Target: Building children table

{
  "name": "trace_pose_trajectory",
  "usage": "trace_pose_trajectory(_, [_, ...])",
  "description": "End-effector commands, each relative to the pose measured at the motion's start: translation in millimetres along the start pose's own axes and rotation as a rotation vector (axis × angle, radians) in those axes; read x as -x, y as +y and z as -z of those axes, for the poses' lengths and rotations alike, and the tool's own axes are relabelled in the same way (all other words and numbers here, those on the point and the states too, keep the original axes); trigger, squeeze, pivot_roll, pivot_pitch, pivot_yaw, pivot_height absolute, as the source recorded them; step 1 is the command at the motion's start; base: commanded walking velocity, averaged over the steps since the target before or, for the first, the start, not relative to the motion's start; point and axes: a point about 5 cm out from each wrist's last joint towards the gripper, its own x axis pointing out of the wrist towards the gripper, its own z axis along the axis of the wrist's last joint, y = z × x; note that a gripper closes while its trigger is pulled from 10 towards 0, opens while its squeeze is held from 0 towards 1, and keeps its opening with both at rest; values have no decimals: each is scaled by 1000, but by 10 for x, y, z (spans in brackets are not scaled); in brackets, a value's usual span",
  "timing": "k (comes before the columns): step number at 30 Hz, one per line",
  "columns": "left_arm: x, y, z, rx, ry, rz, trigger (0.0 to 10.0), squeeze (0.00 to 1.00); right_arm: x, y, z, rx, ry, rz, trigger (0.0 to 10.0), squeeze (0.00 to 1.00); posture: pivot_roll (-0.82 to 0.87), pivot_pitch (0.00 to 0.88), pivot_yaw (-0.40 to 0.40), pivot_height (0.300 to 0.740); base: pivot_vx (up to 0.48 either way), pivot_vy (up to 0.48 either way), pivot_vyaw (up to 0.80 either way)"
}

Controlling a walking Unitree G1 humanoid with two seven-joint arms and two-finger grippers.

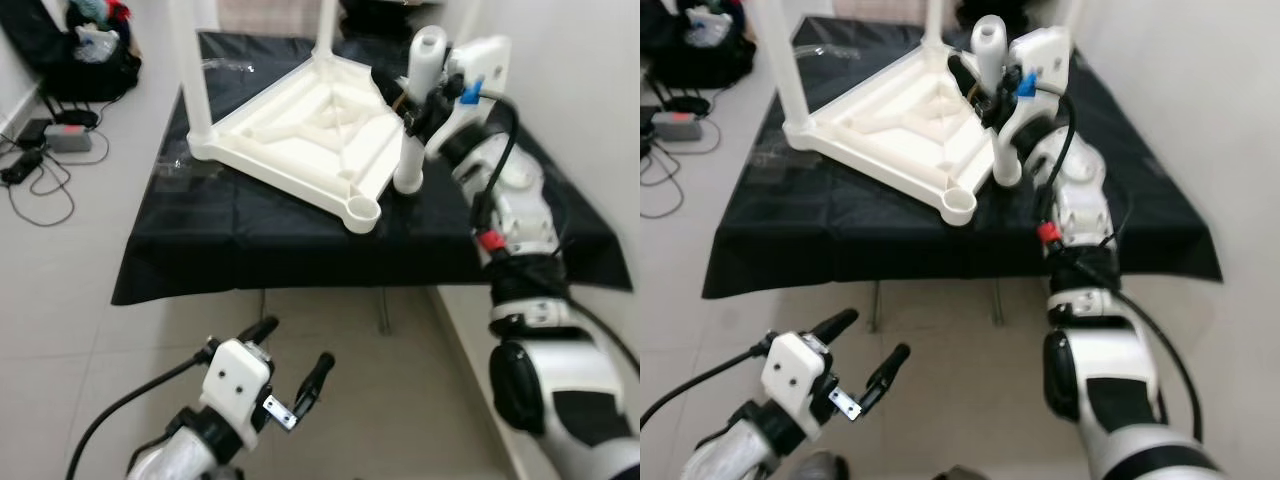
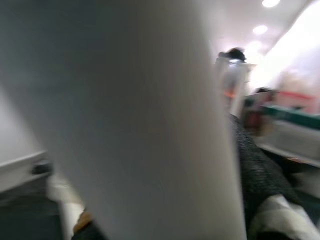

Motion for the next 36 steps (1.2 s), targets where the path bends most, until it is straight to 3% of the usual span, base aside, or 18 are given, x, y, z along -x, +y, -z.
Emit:
trace_pose_trajectory(1, [18, -25, 42, 2, 21, 6, 10000, 0, 74, 74, 320, -22, 150, -18, 9843, 0, -11, 128, -117, 740, 0, 0, 0])
trace_pose_trajectory(4, [21, -33, 40, 1, 20, 4, 10000, 0, 43, 86, 312, 24, 166, -14, 10000, 0, -12, 128, -119, 740, 0, 0, 0])
trace_pose_trajectory(5, [21, -35, 40, 1, 20, 4, 10000, 0, 39, 86, 310, 30, 167, -12, 6275, 0, -12, 128, -119, 740, 0, 0, 0])
trace_pose_trajectory(6, [21, -38, 38, 2, 18, 4, 10000, 0, 38, 79, 312, 37, 171, -7, 0, 0, -12, 130, -122, 740, 0, 0, 0])
trace_pose_trajectory(14, [-4, -16, 22, 2, 11, 1, 10000, 0, -29, 91, 292, 23, 163, -8, 0, 0, -22, 159, -123, 740, 0, 0, 0])
trace_pose_trajectory(19, [-57, 133, -25, -4, 2, -64, 10000, 0, -115, 3, 150, 23, 111, 28, 0, 0, -40, 139, -126, 740, 0, 0, 0])
trace_pose_trajectory(21, [-128, 263, -91, -39, -26, -115, 10000, 0, -125, -86, 58, 46, 77, 63, 0, 0, -43, 121, -126, 740, 0, 0, 0])
trace_pose_trajectory(23, [-128, 263, -91, -39, -26, -115, 10000, 0, -125, -86, 58, 46, 77, 63, 0, 0, -43, 121, -126, 740, 0, 0, 0])
trace_pose_trajectory(26, [-328, 496, -295, -63, -110, -130, 10000, 0, -153, -210, -110, 31, 9, 104, 0, 0, -46, 109, -124, 740, 0, 0, 0])
trace_pose_trajectory(29, [-422, 564, -398, -64, -149, -115, 10000, 0, -171, -251, -171, 29, -10, 114, 0, 0, -47, 105, -122, 740, 0, 0, 0])
trace_pose_trajectory(31, [-703, 689, -700, -82, -249, -39, 10000, 0, -228, -319, -308, 47, -41, 124, 0, 0, -55, 100, -117, 740, 0, 0, 0])
trace_pose_trajectory(32, [-703, 689, -700, -82, -249, -39, 10000, 0, -228, -319, -308, 47, -41, 124, 0, 0, -55, 100, -117, 740, 0, 0, 0])
trace_pose_trajectory(34, [-975, 730, -1002, -77, -336, 52, 10000, 0, -282, -345, -453, 76, -82, 126, 0, 0, -65, 92, -107, 740, 0, 0, 0])
trace_pose_trajectory(36, [-1040, 727, -1075, -70, -355, 74, 10000, 0, -294, -347, -488, 85, -94, 127, 0, 0, -68, 90, -103, 740, 0, 0, 0])
